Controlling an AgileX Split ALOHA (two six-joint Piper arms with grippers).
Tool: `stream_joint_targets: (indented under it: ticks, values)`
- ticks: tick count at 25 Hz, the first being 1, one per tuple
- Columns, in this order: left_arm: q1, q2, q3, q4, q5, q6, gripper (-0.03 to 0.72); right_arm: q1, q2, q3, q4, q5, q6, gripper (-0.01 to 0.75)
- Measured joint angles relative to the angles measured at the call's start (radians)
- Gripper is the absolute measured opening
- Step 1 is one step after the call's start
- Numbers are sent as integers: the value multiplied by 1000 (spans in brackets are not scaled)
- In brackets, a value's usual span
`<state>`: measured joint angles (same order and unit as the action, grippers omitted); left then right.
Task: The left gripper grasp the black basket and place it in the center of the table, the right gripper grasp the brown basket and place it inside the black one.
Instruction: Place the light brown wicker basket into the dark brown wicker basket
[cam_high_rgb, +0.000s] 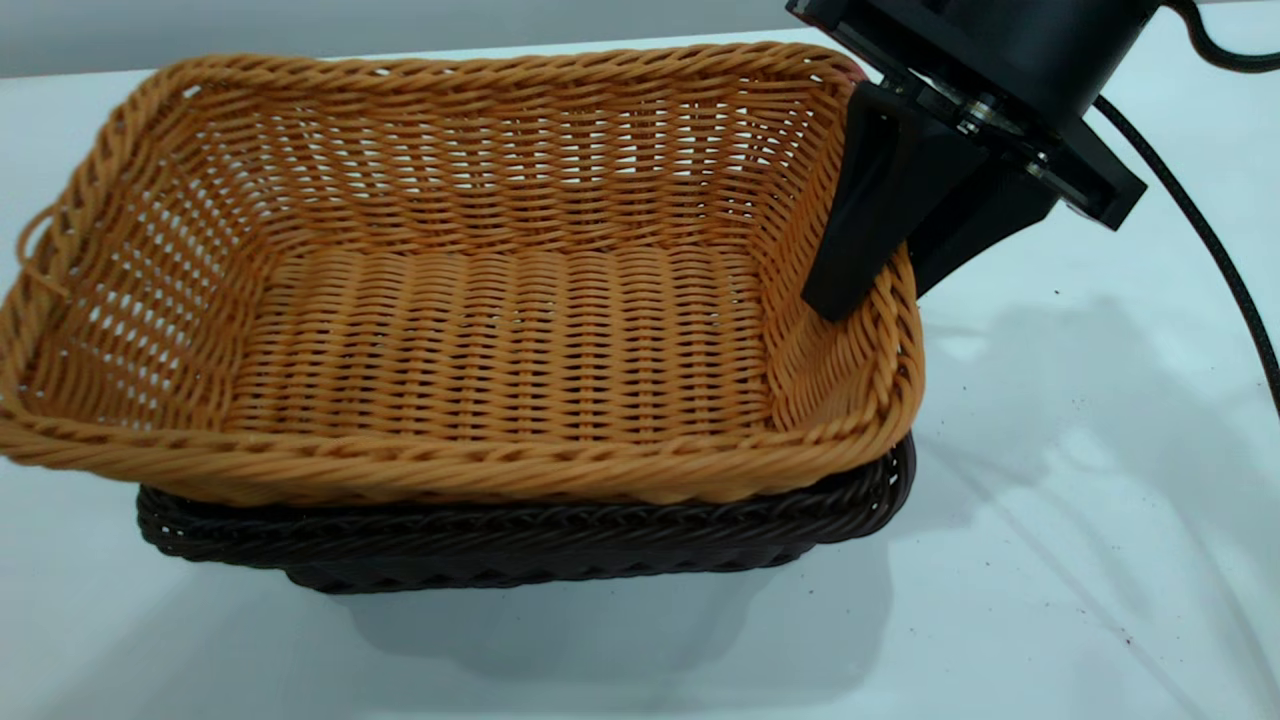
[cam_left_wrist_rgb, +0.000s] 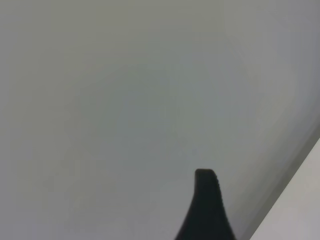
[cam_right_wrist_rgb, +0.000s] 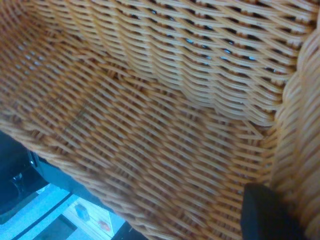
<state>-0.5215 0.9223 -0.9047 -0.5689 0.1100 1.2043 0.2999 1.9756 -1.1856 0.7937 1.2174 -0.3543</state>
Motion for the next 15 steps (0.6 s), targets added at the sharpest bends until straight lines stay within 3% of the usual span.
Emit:
stream_joint_targets:
  ticks: [15]
  values:
    - [0, 0, 0, 0, 2, 0, 481, 0, 0, 0, 12, 3, 1, 106]
